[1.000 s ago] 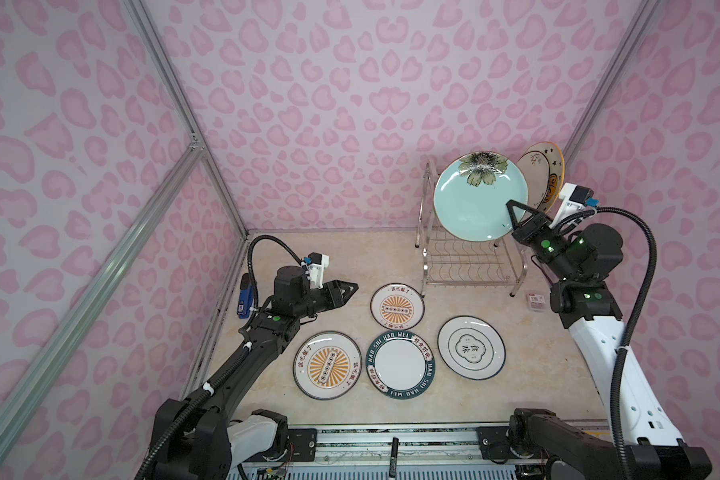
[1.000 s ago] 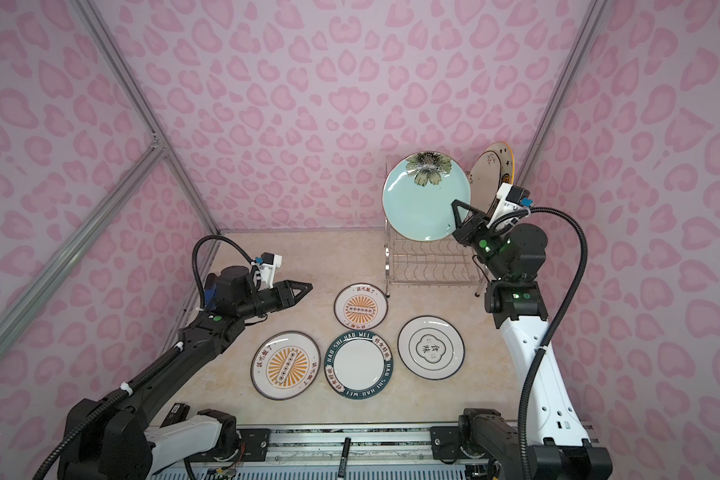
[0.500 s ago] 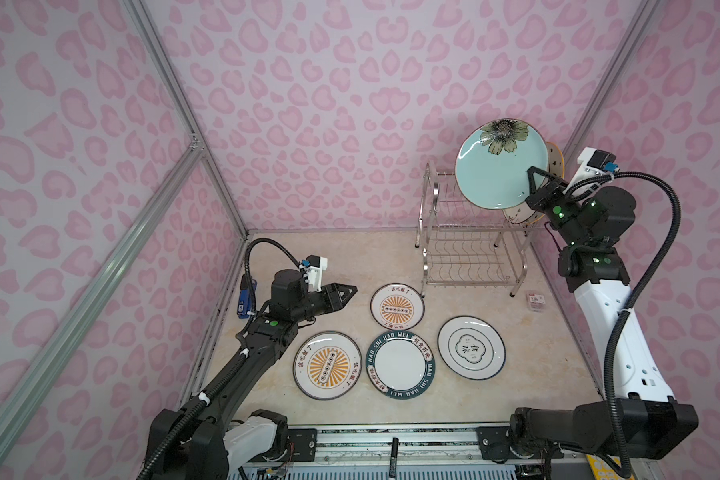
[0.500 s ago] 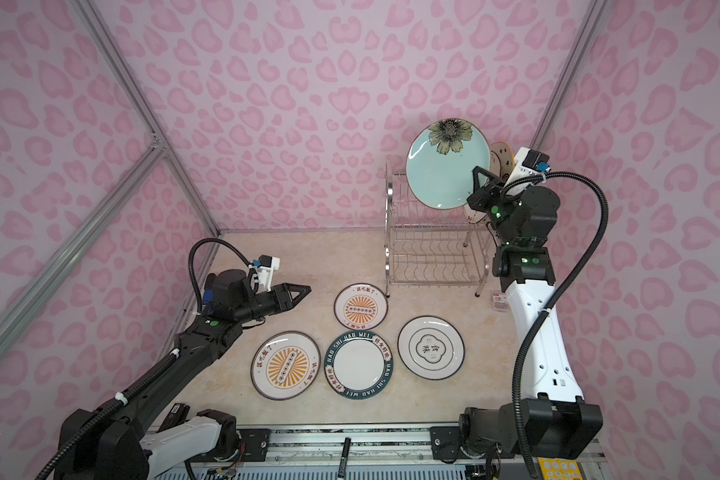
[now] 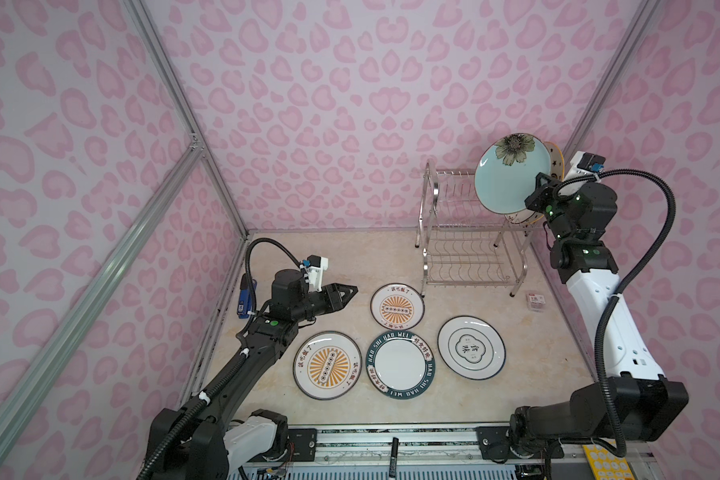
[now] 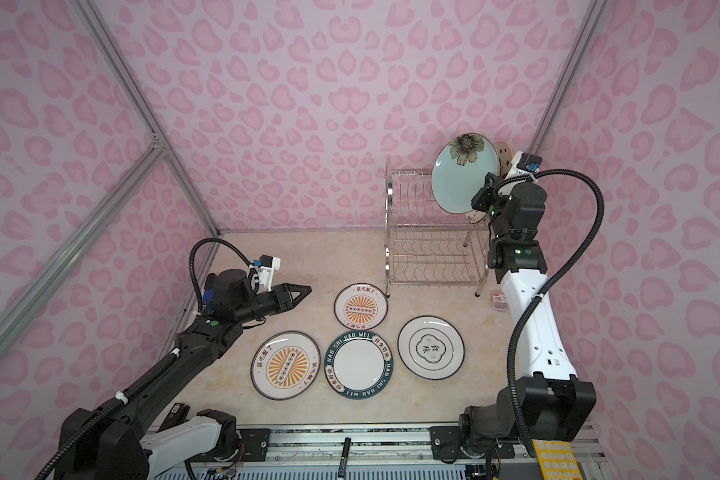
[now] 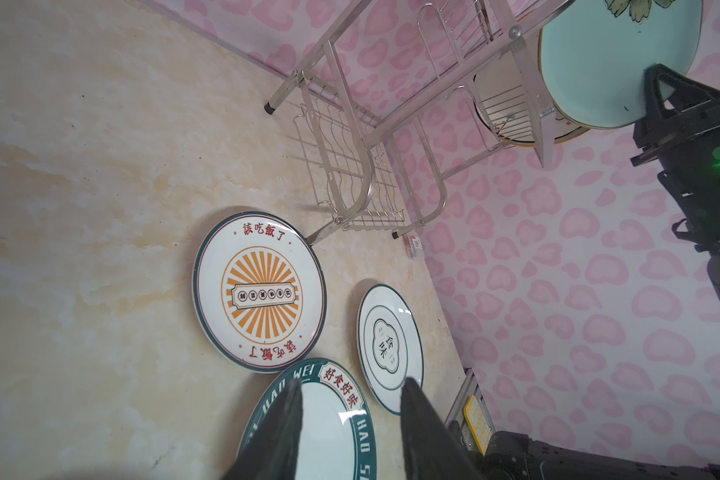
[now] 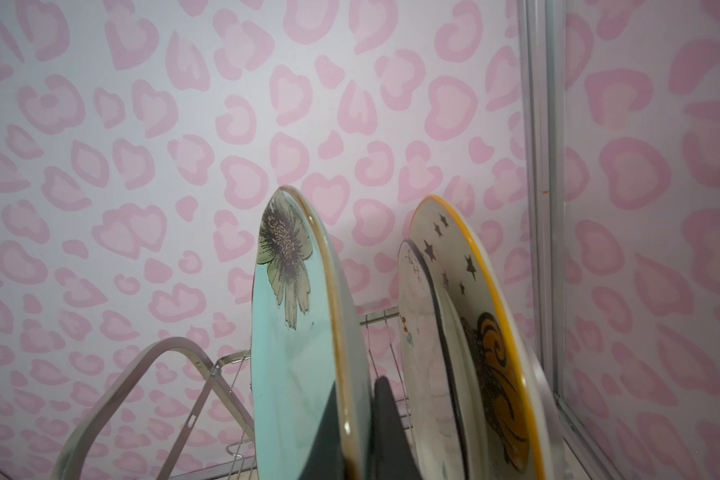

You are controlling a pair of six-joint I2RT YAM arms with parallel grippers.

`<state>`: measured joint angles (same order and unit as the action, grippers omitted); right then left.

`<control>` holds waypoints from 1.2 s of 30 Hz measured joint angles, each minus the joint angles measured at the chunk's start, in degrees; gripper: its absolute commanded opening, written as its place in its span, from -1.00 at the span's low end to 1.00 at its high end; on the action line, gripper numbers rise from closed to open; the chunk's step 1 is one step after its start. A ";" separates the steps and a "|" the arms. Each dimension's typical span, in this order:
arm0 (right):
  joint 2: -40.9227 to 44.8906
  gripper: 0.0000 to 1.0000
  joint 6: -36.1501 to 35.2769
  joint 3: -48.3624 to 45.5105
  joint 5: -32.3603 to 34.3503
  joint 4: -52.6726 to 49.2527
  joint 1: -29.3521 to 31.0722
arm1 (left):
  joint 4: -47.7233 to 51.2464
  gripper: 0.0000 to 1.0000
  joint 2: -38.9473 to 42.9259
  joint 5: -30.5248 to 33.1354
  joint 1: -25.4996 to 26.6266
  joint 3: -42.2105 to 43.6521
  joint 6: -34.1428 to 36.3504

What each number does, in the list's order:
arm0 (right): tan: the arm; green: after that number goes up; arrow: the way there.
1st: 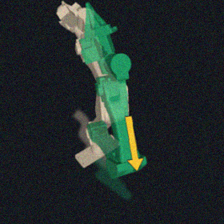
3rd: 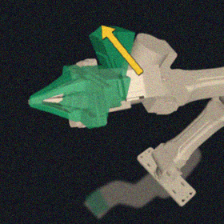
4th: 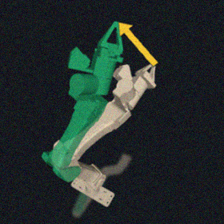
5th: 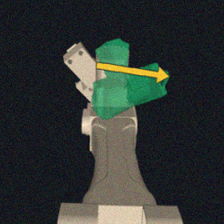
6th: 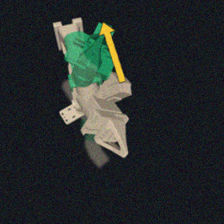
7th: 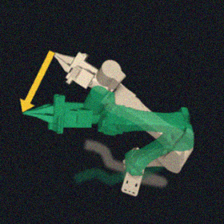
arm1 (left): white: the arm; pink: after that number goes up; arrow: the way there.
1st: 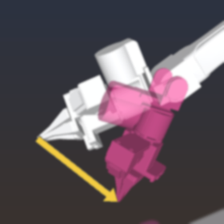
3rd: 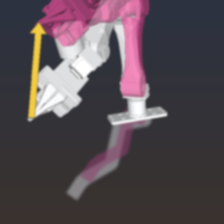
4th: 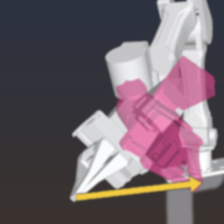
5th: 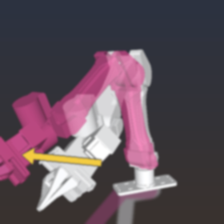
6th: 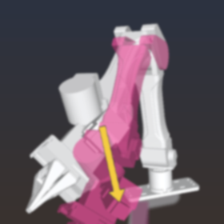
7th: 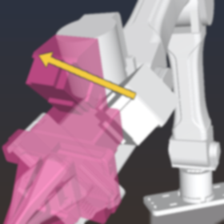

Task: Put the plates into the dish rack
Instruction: 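Lower the sunflower plate into the rack slot beside the cream berry plate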

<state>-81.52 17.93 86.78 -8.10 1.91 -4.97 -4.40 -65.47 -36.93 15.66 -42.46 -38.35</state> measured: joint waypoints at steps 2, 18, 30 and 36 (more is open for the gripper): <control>-0.48 -1.00 -1.18 0.00 1.22 0.00 0.17 | 0.07 -0.17 0.00 -0.02 0.00 -0.20 -0.22; -2.12 -1.00 -15.21 0.46 16.55 0.13 8.48 | 1.77 -0.18 0.48 0.00 0.00 -1.03 0.22; -4.46 -1.00 -21.84 3.39 25.92 0.11 9.97 | 3.06 -0.18 0.90 0.50 0.00 -1.05 1.07; -5.40 -1.00 -25.73 3.85 28.57 0.37 10.93 | 3.13 -0.19 0.90 0.76 0.00 -1.05 1.46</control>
<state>-86.91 -7.79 90.63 20.47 2.28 5.96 -1.28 -64.58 -36.16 15.66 -43.51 -36.88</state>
